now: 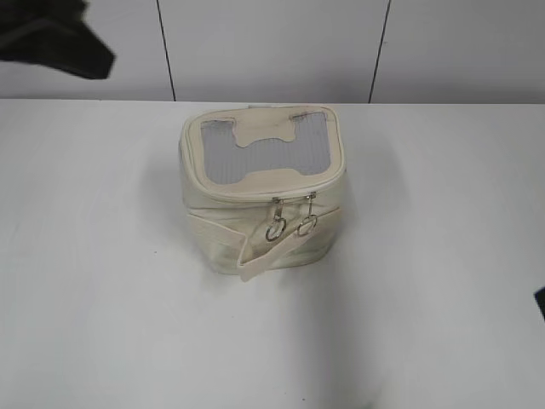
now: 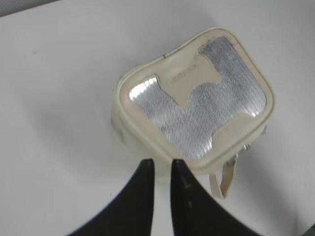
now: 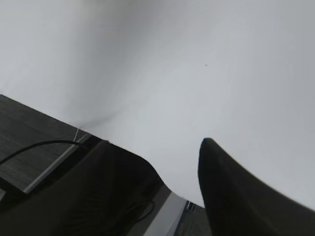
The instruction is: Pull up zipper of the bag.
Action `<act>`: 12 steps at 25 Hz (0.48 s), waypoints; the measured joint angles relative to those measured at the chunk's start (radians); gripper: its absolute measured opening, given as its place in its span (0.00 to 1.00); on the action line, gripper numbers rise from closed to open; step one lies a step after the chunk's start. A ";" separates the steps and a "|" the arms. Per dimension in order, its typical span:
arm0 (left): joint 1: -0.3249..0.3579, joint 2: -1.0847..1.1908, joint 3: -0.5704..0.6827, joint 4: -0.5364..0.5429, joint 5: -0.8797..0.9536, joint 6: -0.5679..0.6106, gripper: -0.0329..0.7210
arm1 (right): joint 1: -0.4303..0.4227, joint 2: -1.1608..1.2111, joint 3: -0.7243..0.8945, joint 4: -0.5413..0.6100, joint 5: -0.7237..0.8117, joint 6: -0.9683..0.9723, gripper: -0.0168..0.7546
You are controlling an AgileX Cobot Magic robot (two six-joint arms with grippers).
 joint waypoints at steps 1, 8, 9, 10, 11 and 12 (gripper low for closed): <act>0.000 -0.093 0.094 0.013 -0.029 -0.013 0.17 | 0.000 -0.052 0.014 -0.019 0.019 0.018 0.59; 0.000 -0.799 0.512 0.142 0.031 -0.121 0.24 | 0.000 -0.444 0.113 -0.142 0.095 0.132 0.77; 0.000 -0.877 0.535 0.166 0.071 -0.140 0.28 | 0.000 -0.495 0.127 -0.142 0.101 0.138 0.79; 0.000 -0.951 0.556 0.197 0.111 -0.171 0.32 | 0.000 -0.542 0.143 -0.147 0.105 0.148 0.80; 0.000 -1.019 0.572 0.228 0.144 -0.203 0.35 | 0.000 -0.578 0.153 -0.155 0.110 0.160 0.80; 0.000 -1.072 0.584 0.268 0.182 -0.242 0.38 | 0.000 -0.617 0.154 -0.169 0.110 0.174 0.81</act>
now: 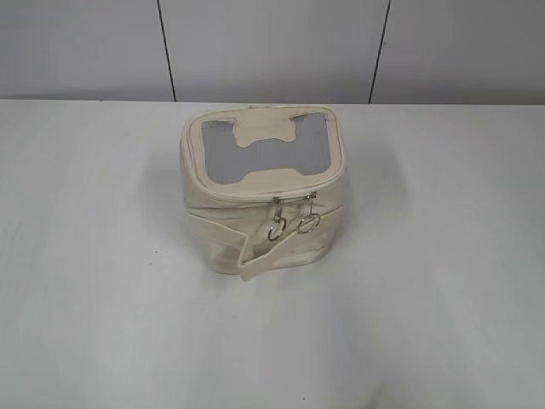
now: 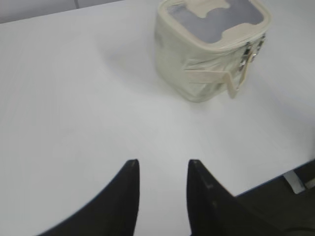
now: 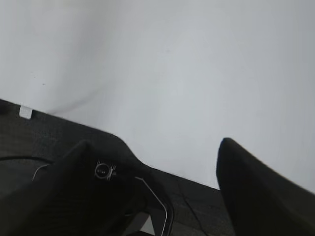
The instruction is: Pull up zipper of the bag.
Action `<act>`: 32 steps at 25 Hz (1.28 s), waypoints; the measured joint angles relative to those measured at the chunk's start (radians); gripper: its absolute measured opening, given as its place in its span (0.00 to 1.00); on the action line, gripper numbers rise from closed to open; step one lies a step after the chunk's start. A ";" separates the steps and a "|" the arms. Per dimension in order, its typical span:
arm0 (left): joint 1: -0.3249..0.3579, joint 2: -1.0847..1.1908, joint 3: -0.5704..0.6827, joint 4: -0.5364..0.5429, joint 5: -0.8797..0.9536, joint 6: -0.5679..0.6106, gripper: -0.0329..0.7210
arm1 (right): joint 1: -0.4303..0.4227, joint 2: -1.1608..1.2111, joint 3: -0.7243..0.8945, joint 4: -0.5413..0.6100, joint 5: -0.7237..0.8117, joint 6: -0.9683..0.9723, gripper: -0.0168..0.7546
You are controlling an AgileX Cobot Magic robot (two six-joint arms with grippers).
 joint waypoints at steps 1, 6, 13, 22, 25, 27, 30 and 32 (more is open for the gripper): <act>0.000 -0.057 0.007 0.042 0.038 -0.036 0.39 | 0.000 -0.037 0.001 -0.014 0.000 0.010 0.81; 0.000 -0.253 0.018 0.154 0.159 -0.116 0.42 | 0.000 -0.179 0.001 -0.109 0.013 0.046 0.81; 0.004 -0.331 0.082 0.203 0.090 -0.123 0.42 | 0.000 -0.256 0.004 -0.133 0.012 0.053 0.79; 0.004 -0.319 0.110 0.191 0.022 -0.123 0.42 | 0.000 -0.256 0.005 -0.134 0.012 0.053 0.79; 0.004 -0.318 0.110 0.184 0.021 -0.123 0.42 | 0.000 -0.256 0.005 -0.134 0.012 0.053 0.79; 0.004 -0.320 0.110 0.152 0.021 -0.112 0.42 | 0.000 -0.256 0.005 -0.134 0.012 0.054 0.79; 0.004 -0.328 0.110 0.109 0.019 -0.083 0.42 | 0.000 -0.256 0.005 -0.134 0.012 0.054 0.79; 0.004 -0.329 0.110 0.103 0.019 -0.078 0.42 | 0.000 -0.256 0.005 -0.134 0.012 0.054 0.79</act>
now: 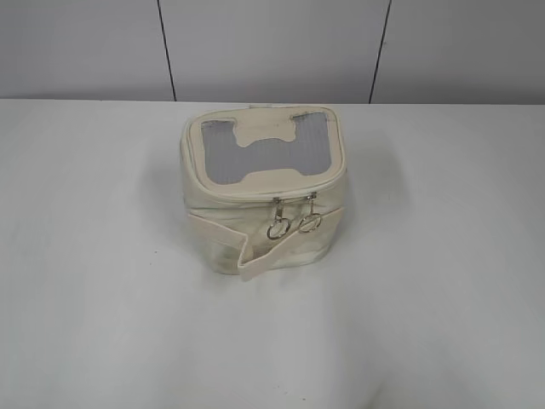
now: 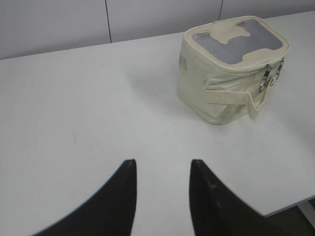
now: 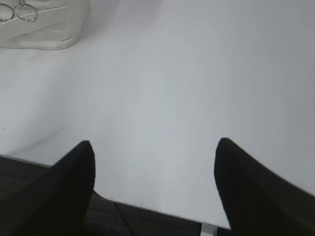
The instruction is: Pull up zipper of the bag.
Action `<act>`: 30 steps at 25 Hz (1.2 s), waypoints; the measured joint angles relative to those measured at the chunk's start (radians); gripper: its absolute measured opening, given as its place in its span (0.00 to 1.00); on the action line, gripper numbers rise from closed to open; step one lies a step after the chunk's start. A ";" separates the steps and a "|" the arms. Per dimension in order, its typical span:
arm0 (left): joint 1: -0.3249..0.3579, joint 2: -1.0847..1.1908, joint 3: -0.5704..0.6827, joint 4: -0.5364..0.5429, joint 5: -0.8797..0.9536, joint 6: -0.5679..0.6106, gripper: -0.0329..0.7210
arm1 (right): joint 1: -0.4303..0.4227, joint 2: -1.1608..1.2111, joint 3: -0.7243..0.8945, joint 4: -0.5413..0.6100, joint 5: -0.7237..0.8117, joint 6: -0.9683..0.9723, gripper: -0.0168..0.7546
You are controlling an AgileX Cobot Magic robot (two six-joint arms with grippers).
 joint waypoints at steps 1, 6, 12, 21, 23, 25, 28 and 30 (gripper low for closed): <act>0.000 0.000 0.000 -0.002 0.000 0.003 0.42 | 0.000 0.000 0.000 0.000 0.000 0.000 0.79; 0.000 0.000 0.000 -0.010 0.000 0.005 0.42 | 0.000 0.000 0.000 0.000 0.000 0.000 0.78; 0.056 0.000 0.000 -0.010 0.000 0.006 0.42 | -0.014 -0.001 0.000 0.000 -0.001 0.000 0.78; 0.259 0.000 0.000 -0.011 -0.003 0.007 0.42 | -0.125 -0.123 0.001 0.004 -0.001 0.001 0.78; 0.259 0.000 0.000 -0.011 -0.003 0.007 0.42 | -0.126 -0.123 0.001 0.011 -0.001 0.001 0.78; 0.259 0.000 0.000 -0.011 -0.003 0.007 0.42 | -0.126 -0.123 0.001 0.015 -0.002 0.001 0.78; 0.259 0.000 0.000 -0.011 -0.003 0.007 0.42 | -0.126 -0.123 0.001 0.016 -0.002 0.001 0.78; 0.259 0.000 0.000 -0.011 -0.003 0.007 0.42 | -0.126 -0.123 0.001 0.016 -0.002 0.001 0.78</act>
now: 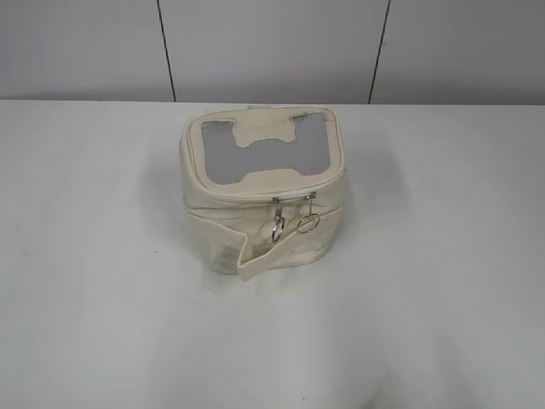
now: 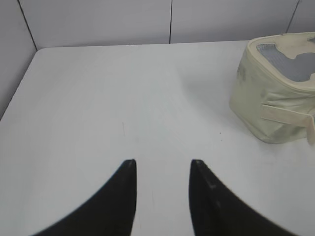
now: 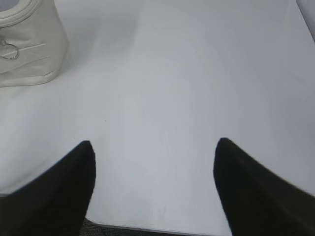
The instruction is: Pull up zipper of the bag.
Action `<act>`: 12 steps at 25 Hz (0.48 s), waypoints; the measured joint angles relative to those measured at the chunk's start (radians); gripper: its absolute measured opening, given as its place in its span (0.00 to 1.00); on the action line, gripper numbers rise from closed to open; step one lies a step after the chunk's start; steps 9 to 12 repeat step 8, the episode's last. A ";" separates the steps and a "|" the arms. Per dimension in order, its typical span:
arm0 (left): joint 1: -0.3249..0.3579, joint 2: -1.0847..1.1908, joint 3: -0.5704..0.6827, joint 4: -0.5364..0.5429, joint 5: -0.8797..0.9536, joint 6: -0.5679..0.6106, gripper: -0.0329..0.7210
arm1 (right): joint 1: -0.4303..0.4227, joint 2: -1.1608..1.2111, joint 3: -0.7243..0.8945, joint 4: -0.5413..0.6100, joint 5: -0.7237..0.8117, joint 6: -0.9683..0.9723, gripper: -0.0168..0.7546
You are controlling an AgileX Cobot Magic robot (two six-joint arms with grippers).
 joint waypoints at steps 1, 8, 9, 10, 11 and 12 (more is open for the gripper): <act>0.000 0.000 0.000 0.000 0.000 0.000 0.42 | 0.000 0.000 0.000 0.000 0.000 0.000 0.78; 0.000 0.000 0.000 0.000 0.000 0.000 0.39 | 0.000 0.000 0.000 0.001 0.000 0.000 0.78; 0.000 0.000 0.000 0.000 0.000 0.000 0.39 | 0.000 0.000 0.000 0.001 0.000 0.000 0.78; 0.000 0.000 0.000 0.000 0.000 0.000 0.39 | 0.000 0.000 0.000 0.001 0.000 0.000 0.78; 0.000 0.000 0.000 0.000 0.000 0.000 0.39 | 0.000 0.000 0.000 0.001 0.000 0.000 0.78; 0.000 0.000 0.000 0.000 0.000 0.000 0.39 | 0.000 0.000 0.000 0.001 0.000 0.000 0.78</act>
